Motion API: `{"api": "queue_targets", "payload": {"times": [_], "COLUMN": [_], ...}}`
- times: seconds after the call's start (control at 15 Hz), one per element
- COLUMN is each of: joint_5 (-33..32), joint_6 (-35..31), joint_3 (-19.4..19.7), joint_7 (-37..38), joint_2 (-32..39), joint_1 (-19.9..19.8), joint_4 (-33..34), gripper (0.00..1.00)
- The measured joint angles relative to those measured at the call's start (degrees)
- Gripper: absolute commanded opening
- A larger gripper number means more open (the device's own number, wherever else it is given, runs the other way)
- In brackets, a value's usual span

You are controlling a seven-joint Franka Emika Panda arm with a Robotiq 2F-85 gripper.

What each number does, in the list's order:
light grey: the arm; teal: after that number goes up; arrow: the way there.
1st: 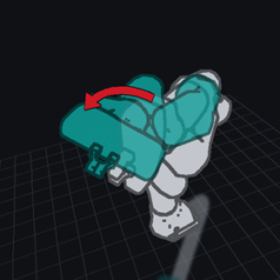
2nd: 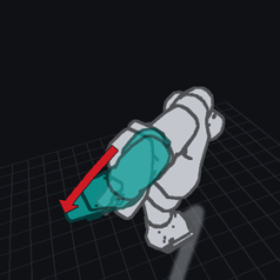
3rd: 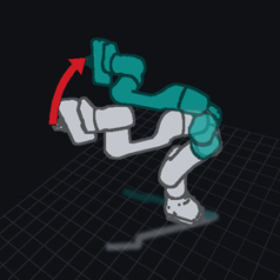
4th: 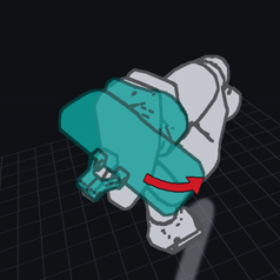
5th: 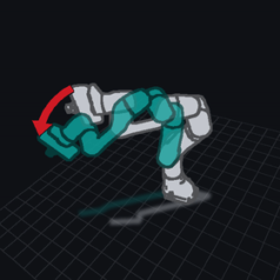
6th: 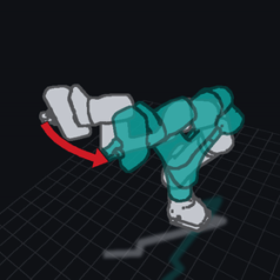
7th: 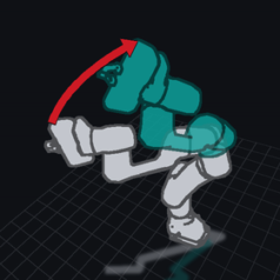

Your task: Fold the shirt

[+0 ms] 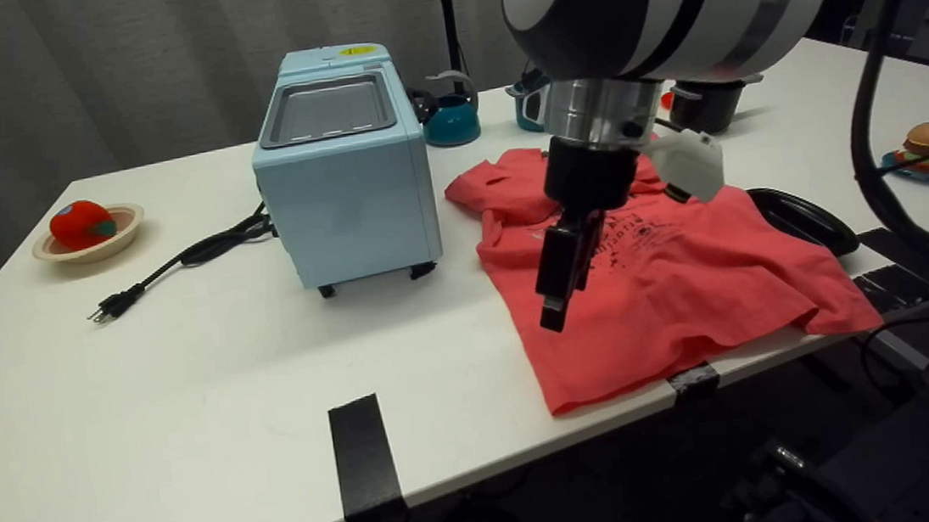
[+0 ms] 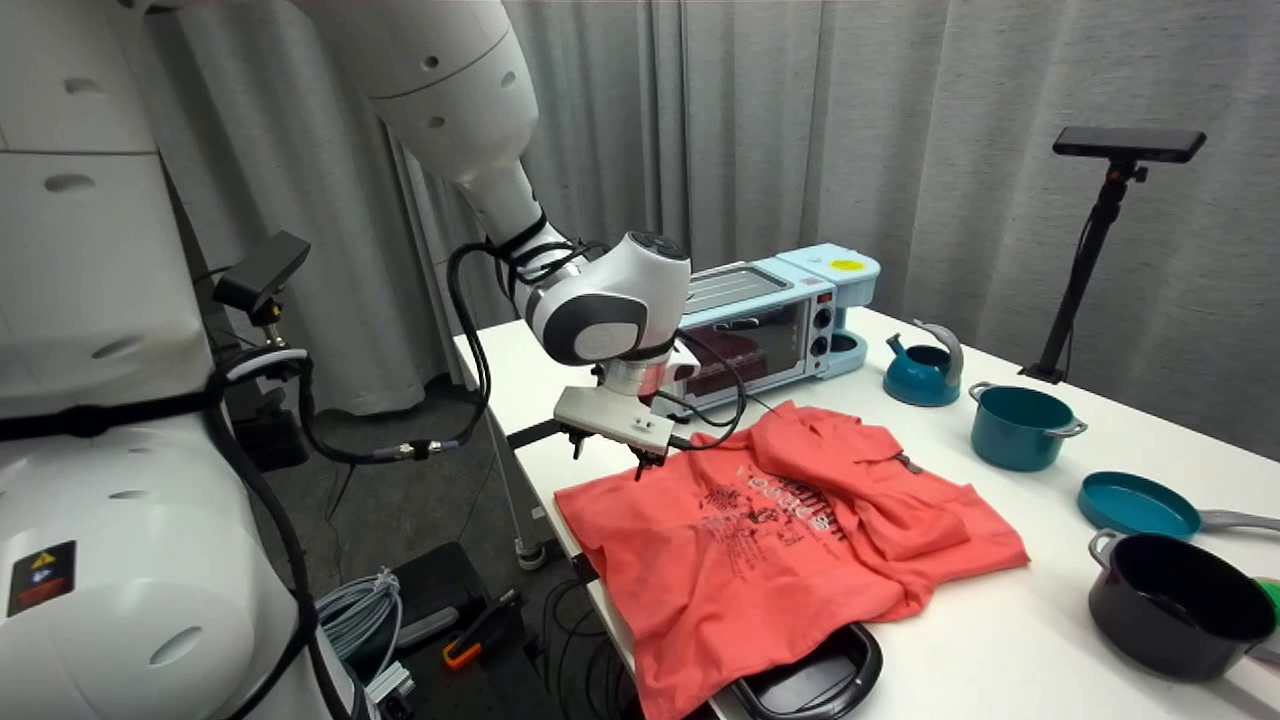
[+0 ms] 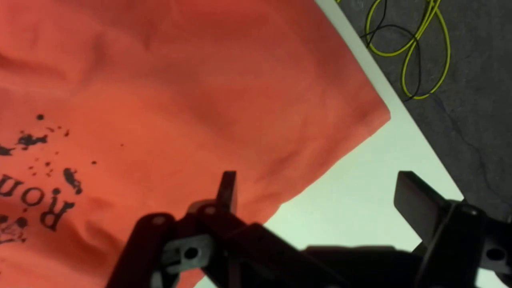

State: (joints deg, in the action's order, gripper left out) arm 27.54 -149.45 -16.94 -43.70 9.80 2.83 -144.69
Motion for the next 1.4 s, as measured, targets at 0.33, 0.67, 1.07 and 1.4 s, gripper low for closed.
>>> {"api": "queue_targets", "payload": {"times": [0.33, 0.67, 1.07, 1.4], "joint_5": [-0.02, -0.37, -0.91, -1.43], "joint_6": [-2.81, -5.24, -6.62, -7.39], "joint_3": [-0.20, -1.83, -4.69, -6.83], "joint_7": [-4.48, -5.93, -6.16, -6.36], "joint_2": [4.45, 7.56, 7.74, 7.73], "joint_1": [0.00, -0.03, -0.04, -0.04], "joint_4": [0.25, 0.76, 0.98, 0.84], "gripper": [1.00, 1.00, 1.00, 1.00]}}
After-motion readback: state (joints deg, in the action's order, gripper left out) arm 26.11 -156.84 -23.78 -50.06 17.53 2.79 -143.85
